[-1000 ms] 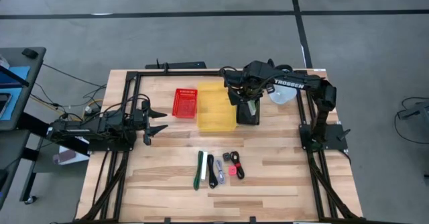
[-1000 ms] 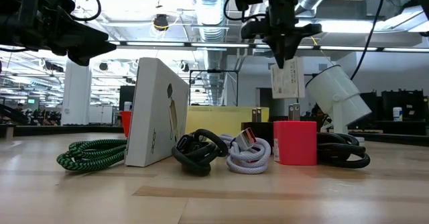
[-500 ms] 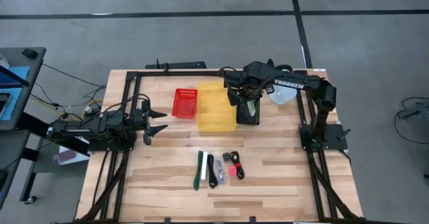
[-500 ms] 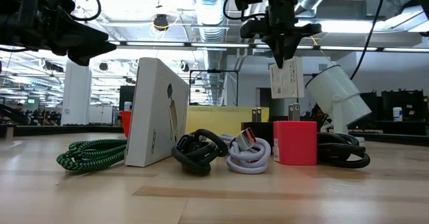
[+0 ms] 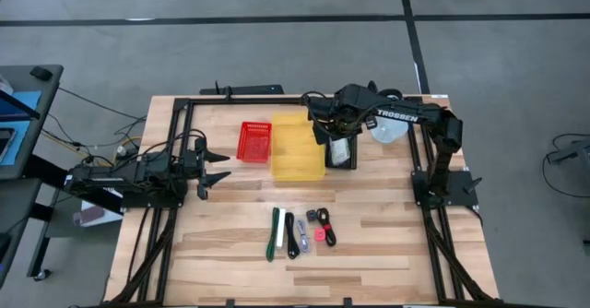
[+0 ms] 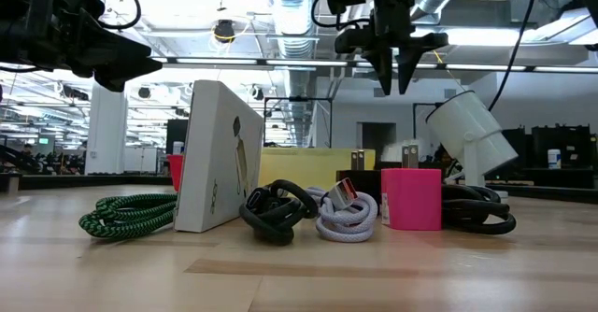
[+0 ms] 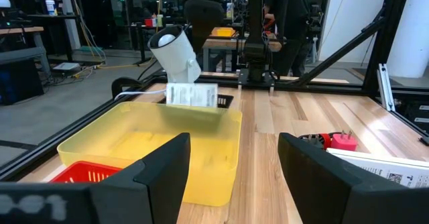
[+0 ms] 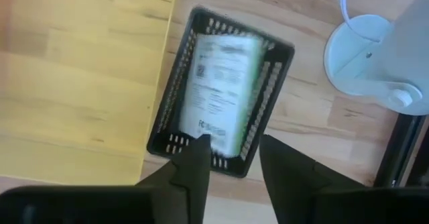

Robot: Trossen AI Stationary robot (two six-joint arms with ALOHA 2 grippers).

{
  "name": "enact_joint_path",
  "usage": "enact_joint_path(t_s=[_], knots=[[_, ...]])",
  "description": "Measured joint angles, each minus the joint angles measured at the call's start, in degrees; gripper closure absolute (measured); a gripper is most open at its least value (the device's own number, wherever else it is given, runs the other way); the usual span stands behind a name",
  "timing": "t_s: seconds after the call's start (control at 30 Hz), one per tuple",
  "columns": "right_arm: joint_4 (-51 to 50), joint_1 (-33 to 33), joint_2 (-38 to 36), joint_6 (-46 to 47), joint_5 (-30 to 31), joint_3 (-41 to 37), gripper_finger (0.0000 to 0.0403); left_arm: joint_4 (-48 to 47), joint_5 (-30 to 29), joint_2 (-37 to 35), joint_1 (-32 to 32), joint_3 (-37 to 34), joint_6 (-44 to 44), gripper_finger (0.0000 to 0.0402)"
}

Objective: Pick and place items into bin
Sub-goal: Put the white card reader box into the black bin

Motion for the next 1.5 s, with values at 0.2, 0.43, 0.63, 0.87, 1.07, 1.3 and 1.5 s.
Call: enact_joint_path(t_s=[0.2,0.43,0.63,0.87,1.07,1.3,1.5], knots=[[0.0,0.0,0.0,-0.4,0.1,0.0,0.0267,0.0,0.0,0.0,0.0,0.0,0.0,0.0182],[0.0,0.1,0.0,-0.4,0.1,0.0,0.0276,0.0,0.0,0.0,0.0,0.0,0.0,0.0181],[0.2,0.9,0.0,-0.3,0.1,0.0,0.0280,0.0,0.0,0.0,0.0,0.0,0.0,0.0182],[4.2,3.6,0.0,0.0,-1.8,0.0,0.0280,0.0,0.0,0.0,0.0,0.0,0.0,0.0182],[9.6,7.8,0.0,0.2,-3.7,0.0,0.0280,0.0,0.0,0.0,0.0,0.0,0.0,0.0182],[10.3,13.9,0.0,4.7,-3.7,0.0,0.0280,0.0,0.0,0.0,0.0,0.0,0.0,0.0182],[10.3,19.6,0.0,8.9,-3.7,0.0,0.0280,0.0,0.0,0.0,0.0,0.0,0.0,0.0182]])
